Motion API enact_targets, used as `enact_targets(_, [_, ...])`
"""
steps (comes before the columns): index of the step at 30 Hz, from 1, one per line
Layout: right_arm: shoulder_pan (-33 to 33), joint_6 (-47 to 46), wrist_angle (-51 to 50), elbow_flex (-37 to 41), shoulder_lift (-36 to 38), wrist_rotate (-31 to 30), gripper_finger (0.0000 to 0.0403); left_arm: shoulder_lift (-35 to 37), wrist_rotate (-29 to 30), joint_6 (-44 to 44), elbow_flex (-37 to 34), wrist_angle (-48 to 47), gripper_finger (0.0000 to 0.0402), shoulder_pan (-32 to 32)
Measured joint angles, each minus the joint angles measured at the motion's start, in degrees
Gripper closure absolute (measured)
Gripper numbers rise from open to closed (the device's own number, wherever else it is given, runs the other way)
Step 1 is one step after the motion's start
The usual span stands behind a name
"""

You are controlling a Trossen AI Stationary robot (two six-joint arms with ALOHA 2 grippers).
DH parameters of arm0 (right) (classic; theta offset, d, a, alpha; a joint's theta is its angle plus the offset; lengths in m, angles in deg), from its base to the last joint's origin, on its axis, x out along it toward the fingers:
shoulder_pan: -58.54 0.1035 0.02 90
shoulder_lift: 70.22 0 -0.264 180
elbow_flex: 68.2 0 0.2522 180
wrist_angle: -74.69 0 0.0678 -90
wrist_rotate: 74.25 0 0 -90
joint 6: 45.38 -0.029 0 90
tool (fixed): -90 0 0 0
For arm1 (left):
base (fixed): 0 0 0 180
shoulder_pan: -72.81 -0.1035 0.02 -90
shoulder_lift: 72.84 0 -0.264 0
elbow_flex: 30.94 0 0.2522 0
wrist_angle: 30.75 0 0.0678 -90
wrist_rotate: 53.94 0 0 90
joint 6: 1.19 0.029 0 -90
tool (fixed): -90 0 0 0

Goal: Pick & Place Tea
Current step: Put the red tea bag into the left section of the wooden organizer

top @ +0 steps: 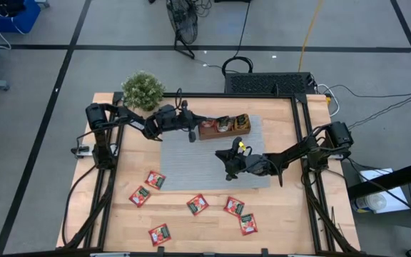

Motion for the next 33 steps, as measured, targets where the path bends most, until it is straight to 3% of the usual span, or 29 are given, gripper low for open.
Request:
enact_targets(10, [0.0, -0.4, 0.0, 0.0, 0.0, 0.0, 0.0382, 0.0, 0.6, 1.0, 0.0, -1.2, 0.04, -0.1])
enact_targets(16, [0.0, -0.4, 0.0, 0.0, 0.0, 0.0, 0.0383, 0.0, 4.4, 0.3, 0.0, -2.1, 0.0398, -0.1])
enact_targets(33, [0.0, -0.4, 0.0, 0.0, 0.0, 0.0, 0.0385, 0.4, 6.2, -3.8, 0.0, -1.0, 0.0297, 0.6])
